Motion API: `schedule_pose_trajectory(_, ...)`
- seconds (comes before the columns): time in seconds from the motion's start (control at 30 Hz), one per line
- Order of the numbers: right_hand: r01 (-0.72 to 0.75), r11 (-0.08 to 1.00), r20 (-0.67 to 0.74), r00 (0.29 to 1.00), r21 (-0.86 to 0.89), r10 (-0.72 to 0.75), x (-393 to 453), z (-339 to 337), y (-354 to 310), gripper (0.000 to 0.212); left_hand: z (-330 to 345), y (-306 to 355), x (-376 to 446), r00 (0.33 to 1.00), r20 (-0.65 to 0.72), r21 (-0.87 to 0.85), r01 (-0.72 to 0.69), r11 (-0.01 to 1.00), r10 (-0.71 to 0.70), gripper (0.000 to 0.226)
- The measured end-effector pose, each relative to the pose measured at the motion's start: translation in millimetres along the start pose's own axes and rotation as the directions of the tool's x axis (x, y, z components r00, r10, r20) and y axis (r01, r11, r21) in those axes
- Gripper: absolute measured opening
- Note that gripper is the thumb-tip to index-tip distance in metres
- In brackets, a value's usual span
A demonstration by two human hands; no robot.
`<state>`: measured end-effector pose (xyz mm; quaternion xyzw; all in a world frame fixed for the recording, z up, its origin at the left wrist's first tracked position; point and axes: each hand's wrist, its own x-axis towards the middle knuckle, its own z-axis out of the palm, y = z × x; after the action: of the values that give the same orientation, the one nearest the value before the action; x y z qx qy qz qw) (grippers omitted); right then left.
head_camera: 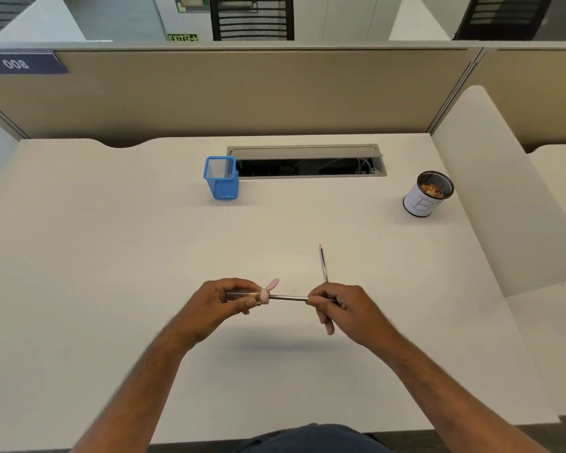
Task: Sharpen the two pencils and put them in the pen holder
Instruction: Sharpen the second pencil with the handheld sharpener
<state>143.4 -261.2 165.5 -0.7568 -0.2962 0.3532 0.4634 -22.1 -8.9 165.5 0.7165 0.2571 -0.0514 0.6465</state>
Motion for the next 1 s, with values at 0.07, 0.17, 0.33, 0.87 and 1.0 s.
schedule_pose_trajectory(0.07, -0.037, 0.999, 0.023, 0.999, 0.002, 0.037, 0, -1, -3, 0.031, 1, 1, -1, 1.000, 0.003, 0.000, 0.001, 1.000, -0.001, 0.020)
schedule_pose_trajectory(0.17, -0.061, 0.998, 0.033, 0.998, 0.023, 0.060, 2, -2, -5, 0.039, 1, 2, -2, 1.000, 0.005, -0.010, 0.003, 1.000, -0.003, 0.020)
schedule_pose_trajectory(0.33, -0.043, 0.996, 0.074, 0.997, 0.080, 0.037, -1, -4, -5, 0.022, 2, 4, -2, 1.000, 0.000, 0.016, -0.005, 1.000, 0.005, 0.018)
schedule_pose_trajectory(0.87, -0.017, 0.997, -0.079, 0.997, 0.071, 0.023, -6, 3, -1, 0.019, 3, 6, -6, 1.000, 0.003, 0.004, -0.006, 1.000, 0.006, 0.019)
schedule_pose_trajectory(1.0, -0.098, 0.989, -0.035, 0.994, 0.111, 0.103, -1, -2, -3, 0.034, 6, 7, -3, 1.000, 0.012, 0.026, -0.017, 1.000, 0.016, 0.019)
